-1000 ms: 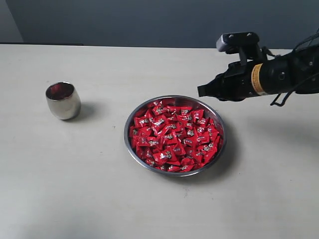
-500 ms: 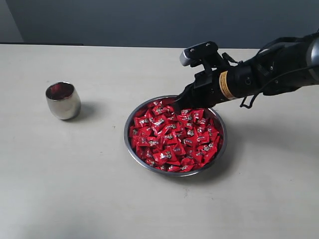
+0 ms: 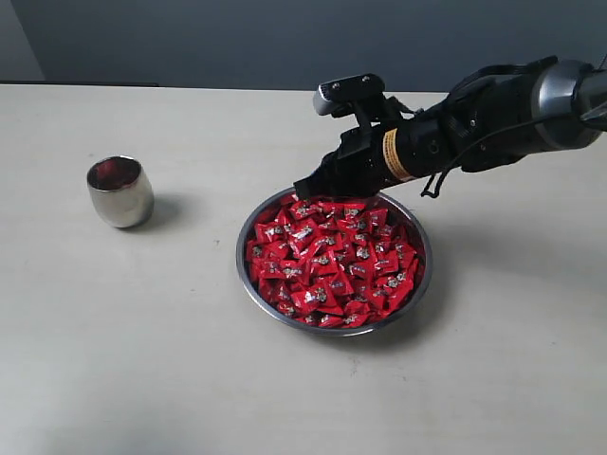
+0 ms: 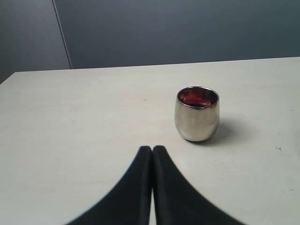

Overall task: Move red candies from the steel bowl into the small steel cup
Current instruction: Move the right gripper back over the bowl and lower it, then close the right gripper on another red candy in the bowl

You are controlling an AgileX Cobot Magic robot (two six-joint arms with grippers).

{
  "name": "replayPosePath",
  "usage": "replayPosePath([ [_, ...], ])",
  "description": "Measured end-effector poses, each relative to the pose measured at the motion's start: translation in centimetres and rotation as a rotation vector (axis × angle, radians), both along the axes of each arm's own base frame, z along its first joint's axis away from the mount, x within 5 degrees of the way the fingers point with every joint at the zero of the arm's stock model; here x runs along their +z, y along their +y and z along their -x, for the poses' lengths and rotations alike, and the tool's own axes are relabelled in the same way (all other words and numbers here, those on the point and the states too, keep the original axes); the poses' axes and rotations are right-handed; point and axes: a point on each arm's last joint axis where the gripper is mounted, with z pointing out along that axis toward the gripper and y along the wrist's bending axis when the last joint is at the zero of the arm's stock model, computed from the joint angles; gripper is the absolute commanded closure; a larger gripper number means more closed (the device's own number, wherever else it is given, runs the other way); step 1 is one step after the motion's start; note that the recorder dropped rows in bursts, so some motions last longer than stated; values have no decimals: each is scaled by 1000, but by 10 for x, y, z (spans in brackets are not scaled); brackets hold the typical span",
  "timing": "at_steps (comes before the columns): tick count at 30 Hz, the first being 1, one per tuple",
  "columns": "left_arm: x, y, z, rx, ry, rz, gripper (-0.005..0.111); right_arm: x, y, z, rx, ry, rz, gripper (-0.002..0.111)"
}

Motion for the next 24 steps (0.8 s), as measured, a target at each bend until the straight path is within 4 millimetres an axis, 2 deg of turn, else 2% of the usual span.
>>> replayPosePath([
  [5, 0, 0, 0, 0, 0, 0, 106, -1, -1, -1, -21, 6, 1, 109],
  [7, 0, 0, 0, 0, 0, 0, 106, 6, -3, -4, -55, -29, 12, 109],
  [13, 0, 0, 0, 0, 0, 0, 106, 20, -22, 0, -147, -146, 93, 109],
  [19, 0, 0, 0, 0, 0, 0, 106, 5, -36, 17, -144, -125, 163, 109],
  [24, 0, 0, 0, 0, 0, 0, 106, -4, -40, 26, -124, -83, 174, 109],
])
